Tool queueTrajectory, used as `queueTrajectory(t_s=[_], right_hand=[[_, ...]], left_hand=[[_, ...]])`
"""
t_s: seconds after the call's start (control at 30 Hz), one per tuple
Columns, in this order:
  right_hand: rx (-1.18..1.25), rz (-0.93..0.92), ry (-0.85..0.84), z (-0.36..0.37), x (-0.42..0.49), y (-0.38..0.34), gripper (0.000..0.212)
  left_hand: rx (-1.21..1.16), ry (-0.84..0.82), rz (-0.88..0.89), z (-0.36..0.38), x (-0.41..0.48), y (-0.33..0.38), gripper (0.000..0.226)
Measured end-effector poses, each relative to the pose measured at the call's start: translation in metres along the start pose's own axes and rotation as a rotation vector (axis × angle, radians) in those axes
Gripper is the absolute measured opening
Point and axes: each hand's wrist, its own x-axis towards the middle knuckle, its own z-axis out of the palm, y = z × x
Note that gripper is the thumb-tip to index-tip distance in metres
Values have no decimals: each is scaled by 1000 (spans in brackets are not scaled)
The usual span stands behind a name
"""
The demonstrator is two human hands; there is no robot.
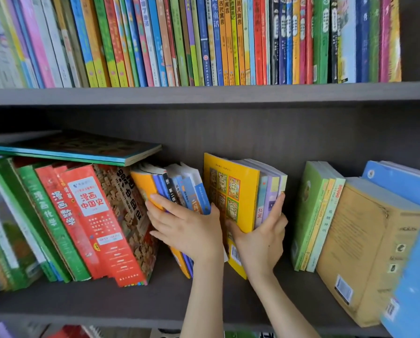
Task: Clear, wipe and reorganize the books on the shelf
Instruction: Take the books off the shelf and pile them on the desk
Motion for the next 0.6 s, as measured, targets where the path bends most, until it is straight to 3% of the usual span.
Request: queueTrajectory(t_s=[0.13,0.33,0.53,0.6], right_hand=[[5,9,-16,2,1,3,125],[58,-20,39,3,1,7,118],[69,-15,24,1,3,7,117],[92,-1,10,0,3,5,116]], left_hand=[[-57,-22,9,-4,5,-3,127],[-56,-216,35,-45,20,-22,130],[-205,-131,91,-100,19,-37,117],[-206,-191,111,-107,22,-40,112]])
